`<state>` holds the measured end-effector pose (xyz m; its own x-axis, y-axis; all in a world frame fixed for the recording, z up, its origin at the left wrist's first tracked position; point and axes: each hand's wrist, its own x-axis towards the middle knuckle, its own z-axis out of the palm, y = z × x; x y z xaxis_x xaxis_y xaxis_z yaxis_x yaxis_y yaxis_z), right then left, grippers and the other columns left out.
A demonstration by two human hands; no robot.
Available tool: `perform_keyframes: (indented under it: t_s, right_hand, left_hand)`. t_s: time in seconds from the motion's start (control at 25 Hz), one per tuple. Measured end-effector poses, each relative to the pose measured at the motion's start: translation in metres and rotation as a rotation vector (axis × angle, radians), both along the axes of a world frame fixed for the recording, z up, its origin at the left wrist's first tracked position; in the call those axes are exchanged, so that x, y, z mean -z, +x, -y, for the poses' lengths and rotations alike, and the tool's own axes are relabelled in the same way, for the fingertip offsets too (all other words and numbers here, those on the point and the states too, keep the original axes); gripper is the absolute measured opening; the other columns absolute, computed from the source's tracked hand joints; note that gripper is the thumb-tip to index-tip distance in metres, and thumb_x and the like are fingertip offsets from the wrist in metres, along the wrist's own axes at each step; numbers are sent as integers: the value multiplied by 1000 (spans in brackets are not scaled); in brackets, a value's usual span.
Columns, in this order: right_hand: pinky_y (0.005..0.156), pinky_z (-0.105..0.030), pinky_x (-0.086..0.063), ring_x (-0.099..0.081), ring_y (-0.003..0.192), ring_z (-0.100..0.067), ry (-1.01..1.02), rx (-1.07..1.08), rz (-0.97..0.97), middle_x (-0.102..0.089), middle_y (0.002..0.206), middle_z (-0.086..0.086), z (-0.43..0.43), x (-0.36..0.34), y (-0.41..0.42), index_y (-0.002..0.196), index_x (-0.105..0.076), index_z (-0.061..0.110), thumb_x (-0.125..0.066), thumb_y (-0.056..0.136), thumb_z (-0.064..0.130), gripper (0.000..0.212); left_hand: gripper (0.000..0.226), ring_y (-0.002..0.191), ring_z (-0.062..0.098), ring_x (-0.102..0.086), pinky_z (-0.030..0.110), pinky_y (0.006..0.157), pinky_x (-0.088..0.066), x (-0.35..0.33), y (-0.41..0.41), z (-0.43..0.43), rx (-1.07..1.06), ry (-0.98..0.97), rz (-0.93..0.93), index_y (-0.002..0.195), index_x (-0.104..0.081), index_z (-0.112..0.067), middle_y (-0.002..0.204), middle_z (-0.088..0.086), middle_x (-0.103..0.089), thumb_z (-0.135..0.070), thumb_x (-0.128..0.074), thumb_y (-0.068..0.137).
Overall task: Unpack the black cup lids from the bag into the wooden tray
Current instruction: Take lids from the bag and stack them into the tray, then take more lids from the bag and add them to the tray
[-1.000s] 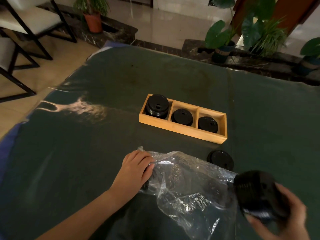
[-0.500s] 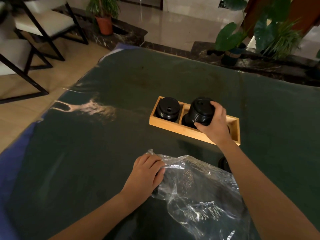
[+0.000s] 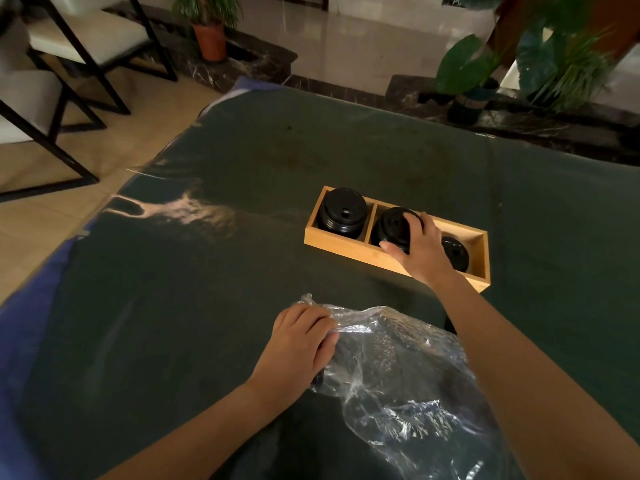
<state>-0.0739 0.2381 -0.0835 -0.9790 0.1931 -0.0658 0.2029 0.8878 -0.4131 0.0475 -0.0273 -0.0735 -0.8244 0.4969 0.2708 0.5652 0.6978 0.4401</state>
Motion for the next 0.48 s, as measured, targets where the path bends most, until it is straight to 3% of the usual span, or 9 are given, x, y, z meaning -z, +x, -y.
perform_keyframes:
  t_s: [0.08, 0.16, 0.24, 0.32, 0.4, 0.48]
  right_hand:
    - [114, -49, -22, -11, 143, -33, -91, 19, -30, -7, 158, -11, 9, -19, 4, 145, -20, 22, -56, 87, 46, 72]
    - [113, -41, -28, -23, 141, -25, -226, 50, -177, -23, 154, -7, 13, -44, 24, 142, -29, 20, -56, 89, 37, 61]
    - [99, -19, -41, -51, 119, -5, -373, 147, -440, -54, 127, 16, 11, -68, 78, 127, -49, 25, -56, 90, 31, 38]
    - [74, 0, -42, -60, 88, 9, -374, 324, -682, -64, 96, 28, 9, -78, 154, 103, -61, 30, -53, 88, 31, 17]
    - [59, 0, -42, -61, 69, 9, -353, 425, -640, -67, 79, 28, 11, -59, 218, 85, -64, 23, -54, 88, 23, 11]
    - [59, -8, -47, -65, 65, -1, -434, 338, -275, -70, 69, 22, 21, -32, 247, 76, -65, 22, -59, 89, 10, 19]
  left_hand:
    - [32, 101, 13, -53, 26, 97, -29, -1, 0, 0, 1, -1, 2, 99, -66, -15, 102, -2, -65, -30, -39, 92]
    - [33, 102, 14, -54, 25, 97, -30, -2, 0, 1, 3, 10, 13, 100, -66, -15, 103, -2, -65, -31, -38, 92]
    - [35, 103, 14, -54, 25, 97, -34, -3, 1, 1, 4, 11, 41, 102, -65, -16, 104, -2, -64, -33, -36, 92]
    - [37, 106, 14, -53, 27, 97, -34, -5, -1, 1, -5, 11, 90, 107, -62, -16, 107, -2, -63, -36, -34, 93]
    - [38, 110, 14, -50, 27, 99, -30, -6, -6, 3, -19, 36, 140, 113, -59, -16, 113, 0, -60, -37, -33, 94]
    - [39, 115, 15, -47, 29, 101, -30, -6, -9, 6, -31, 59, 176, 116, -56, -15, 117, 2, -58, -38, -35, 93]
